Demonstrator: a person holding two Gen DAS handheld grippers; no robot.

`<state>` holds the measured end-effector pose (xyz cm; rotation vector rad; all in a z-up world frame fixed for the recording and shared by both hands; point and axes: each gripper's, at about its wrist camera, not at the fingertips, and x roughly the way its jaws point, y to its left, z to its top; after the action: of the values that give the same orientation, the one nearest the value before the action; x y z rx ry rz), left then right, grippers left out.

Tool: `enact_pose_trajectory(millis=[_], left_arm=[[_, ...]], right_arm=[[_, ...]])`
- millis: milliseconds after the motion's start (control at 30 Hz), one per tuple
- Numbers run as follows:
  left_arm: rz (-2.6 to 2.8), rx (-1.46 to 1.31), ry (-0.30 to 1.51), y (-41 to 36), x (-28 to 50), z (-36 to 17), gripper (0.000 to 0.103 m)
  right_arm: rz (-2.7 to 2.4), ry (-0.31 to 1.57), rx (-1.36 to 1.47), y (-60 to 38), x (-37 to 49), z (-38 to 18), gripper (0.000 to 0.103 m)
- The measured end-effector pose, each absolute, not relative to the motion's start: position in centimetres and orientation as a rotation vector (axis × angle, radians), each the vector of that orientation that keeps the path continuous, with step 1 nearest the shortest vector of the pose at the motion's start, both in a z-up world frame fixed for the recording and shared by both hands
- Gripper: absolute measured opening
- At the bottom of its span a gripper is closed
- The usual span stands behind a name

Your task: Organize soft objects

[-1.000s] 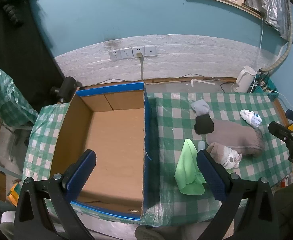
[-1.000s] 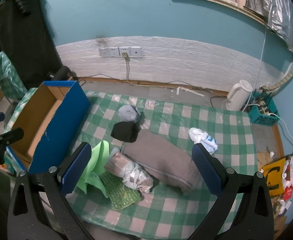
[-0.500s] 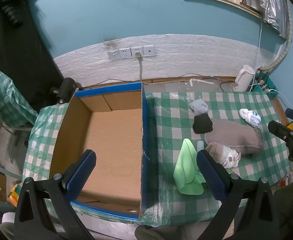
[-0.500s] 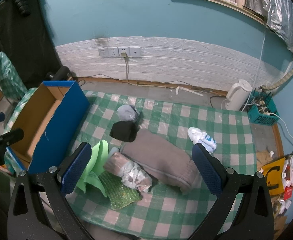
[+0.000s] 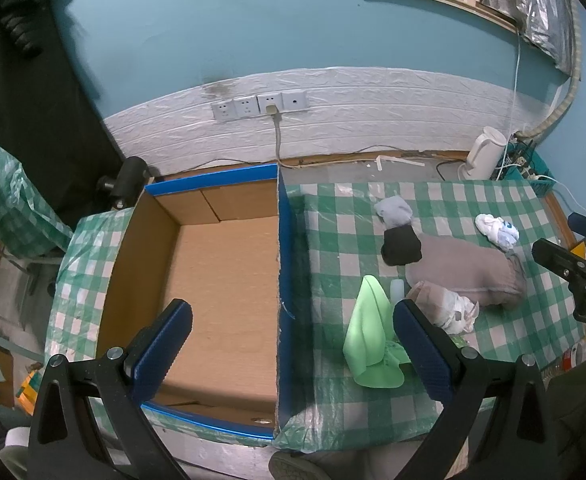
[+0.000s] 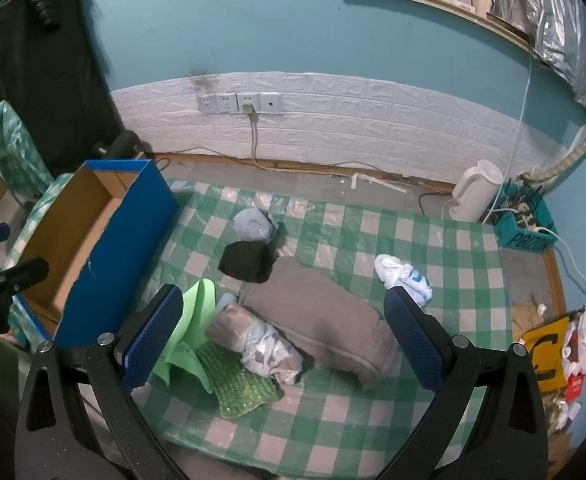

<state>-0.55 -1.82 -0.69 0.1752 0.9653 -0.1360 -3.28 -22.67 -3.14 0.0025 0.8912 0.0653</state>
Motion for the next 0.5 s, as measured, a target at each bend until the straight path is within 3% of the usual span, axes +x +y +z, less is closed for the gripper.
enact_pose_trajectory(millis=[500], left_arm=[[-0.132, 0.185, 0.97, -2.23, -0.78, -0.91, 0.101]], right_arm=[[0.064, 0.89, -0.005, -22.69, -3.35, -3.25, 0.101]])
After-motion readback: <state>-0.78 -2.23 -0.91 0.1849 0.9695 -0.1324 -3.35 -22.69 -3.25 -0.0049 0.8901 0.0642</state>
